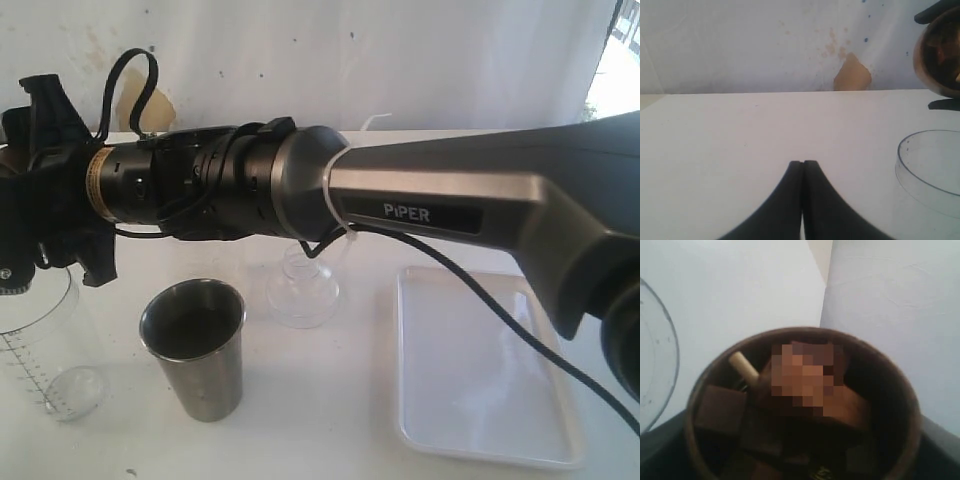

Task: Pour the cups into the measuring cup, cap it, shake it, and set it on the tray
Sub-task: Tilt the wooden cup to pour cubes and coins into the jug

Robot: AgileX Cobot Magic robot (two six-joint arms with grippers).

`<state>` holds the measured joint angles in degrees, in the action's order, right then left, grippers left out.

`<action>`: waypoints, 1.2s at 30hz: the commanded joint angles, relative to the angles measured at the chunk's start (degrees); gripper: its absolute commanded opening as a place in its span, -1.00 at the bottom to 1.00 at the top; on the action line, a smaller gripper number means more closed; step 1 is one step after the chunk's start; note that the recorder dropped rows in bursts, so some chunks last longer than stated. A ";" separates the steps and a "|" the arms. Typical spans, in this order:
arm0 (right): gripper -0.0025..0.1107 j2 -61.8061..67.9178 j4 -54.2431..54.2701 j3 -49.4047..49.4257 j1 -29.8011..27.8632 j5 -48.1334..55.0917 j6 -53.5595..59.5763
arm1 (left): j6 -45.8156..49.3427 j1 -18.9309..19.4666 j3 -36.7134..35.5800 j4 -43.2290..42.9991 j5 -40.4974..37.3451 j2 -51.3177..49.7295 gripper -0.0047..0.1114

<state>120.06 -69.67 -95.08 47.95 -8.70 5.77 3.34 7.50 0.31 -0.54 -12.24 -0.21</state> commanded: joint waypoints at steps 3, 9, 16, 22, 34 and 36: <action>-0.96 -0.59 0.49 -0.44 1.34 2.29 9.86 | 0.10 -0.21 -0.31 0.11 0.65 0.21 -0.92; -0.96 -0.59 0.49 -0.44 1.59 5.03 12.62 | 0.10 -0.21 -0.31 0.11 0.65 0.21 -0.92; -0.96 -0.59 0.49 -0.44 1.88 7.40 16.52 | 0.10 -0.21 -0.31 0.11 0.65 0.21 -0.92; -0.96 -0.59 0.39 -0.21 3.91 9.10 23.54 | 0.10 -0.21 -0.31 0.11 0.65 0.21 -0.92; -0.96 -0.59 0.25 -0.21 4.70 12.30 30.39 | 0.10 -0.21 -0.31 0.11 0.65 0.21 -0.92; -0.96 -0.59 0.25 -0.21 4.70 12.30 31.88 | 0.10 -0.21 -0.31 0.11 0.65 0.21 -0.92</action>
<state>120.06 -69.52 -95.08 52.61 3.34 35.51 3.34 7.50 0.31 -0.54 -12.24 -0.21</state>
